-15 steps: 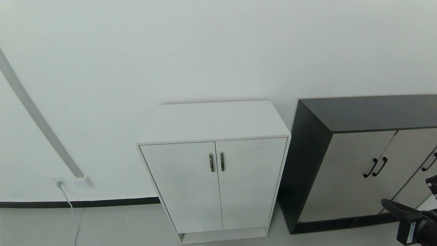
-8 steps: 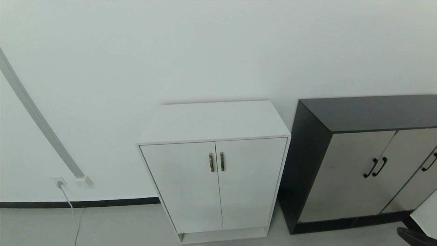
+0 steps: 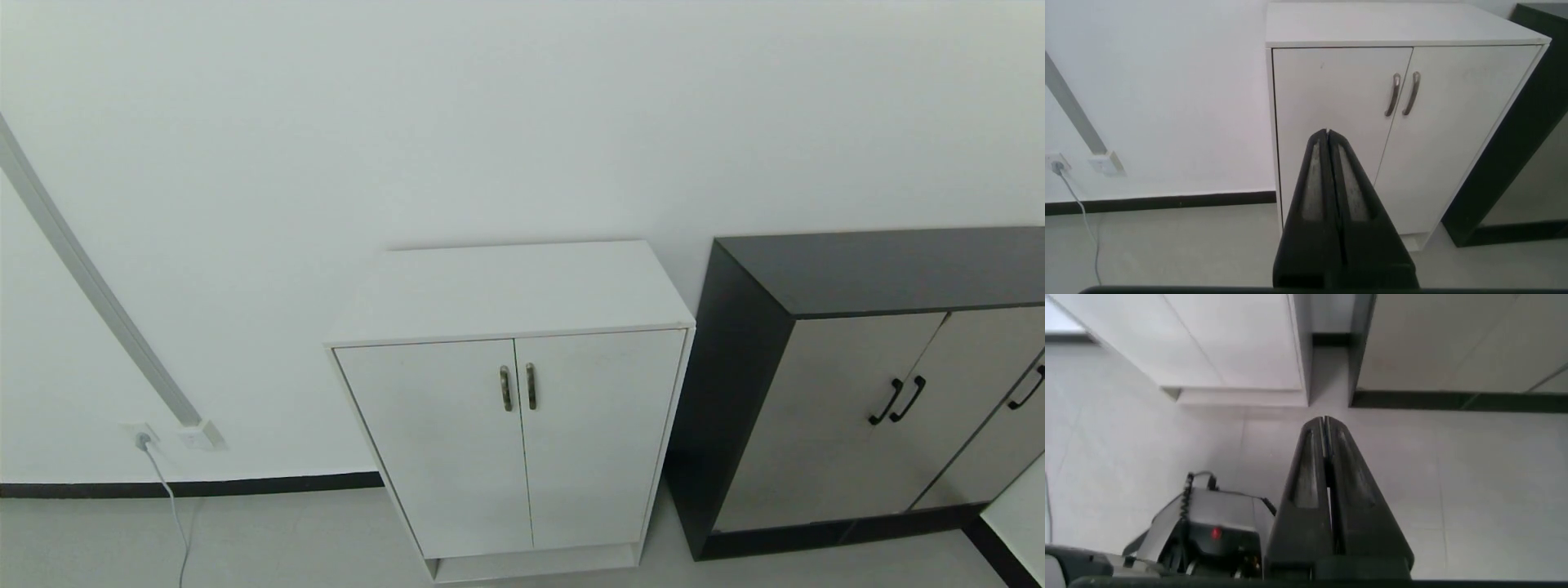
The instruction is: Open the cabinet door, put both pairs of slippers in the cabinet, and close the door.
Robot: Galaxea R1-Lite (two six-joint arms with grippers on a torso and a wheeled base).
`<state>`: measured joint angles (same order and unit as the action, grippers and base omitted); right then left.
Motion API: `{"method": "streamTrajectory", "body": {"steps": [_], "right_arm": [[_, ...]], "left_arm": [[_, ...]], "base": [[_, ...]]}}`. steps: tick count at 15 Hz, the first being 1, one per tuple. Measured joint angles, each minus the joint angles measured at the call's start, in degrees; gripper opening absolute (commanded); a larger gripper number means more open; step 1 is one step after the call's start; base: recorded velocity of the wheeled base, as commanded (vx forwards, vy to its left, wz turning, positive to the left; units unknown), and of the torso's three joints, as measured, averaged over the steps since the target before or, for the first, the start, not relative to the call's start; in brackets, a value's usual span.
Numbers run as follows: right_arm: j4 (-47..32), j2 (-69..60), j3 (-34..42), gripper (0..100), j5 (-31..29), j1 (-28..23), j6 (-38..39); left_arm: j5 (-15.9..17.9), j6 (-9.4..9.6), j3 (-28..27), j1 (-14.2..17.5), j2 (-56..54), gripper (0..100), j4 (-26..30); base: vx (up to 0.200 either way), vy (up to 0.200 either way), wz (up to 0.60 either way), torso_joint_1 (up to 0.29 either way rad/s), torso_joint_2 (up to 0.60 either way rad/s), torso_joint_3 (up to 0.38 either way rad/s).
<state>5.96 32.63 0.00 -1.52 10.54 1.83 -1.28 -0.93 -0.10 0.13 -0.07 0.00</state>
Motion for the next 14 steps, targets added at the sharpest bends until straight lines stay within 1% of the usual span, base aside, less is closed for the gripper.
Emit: {"method": "streamTrajectory", "body": {"steps": [2,5,9,12,14], "right_arm": [[-4.4,-5.1,-0.2,0,0.0,0.9,-0.2],[-4.6,-8.6,-0.5,0,0.0,2.6,-0.2],[-4.7,-9.8,-0.5,0,-0.4,5.0,0.2],[-4.8,-10.4,-0.5,0,-4.3,8.4,0.7],[-4.9,-11.8,-0.5,0,-5.0,9.2,0.8]], "left_arm": [[0.0,-0.02,0.0,0.0,0.0,0,0.0],[0.0,-0.02,0.0,0.0,0.0,0,0.0],[0.1,-0.02,0.0,0.0,0.0,0,0.0],[0.0,-0.02,0.0,0.0,0.0,0,0.0],[0.0,0.0,0.0,0.0,0.0,0,0.0]], "base": [[0.0,0.0,0.0,0.0,0.0,0.0],[0.0,0.0,0.0,0.0,0.0,0.0],[0.0,0.0,0.0,0.0,0.0,0.0],[0.0,0.0,0.0,0.0,0.0,0.0],[0.0,0.0,0.0,0.0,0.0,0.0]]}}
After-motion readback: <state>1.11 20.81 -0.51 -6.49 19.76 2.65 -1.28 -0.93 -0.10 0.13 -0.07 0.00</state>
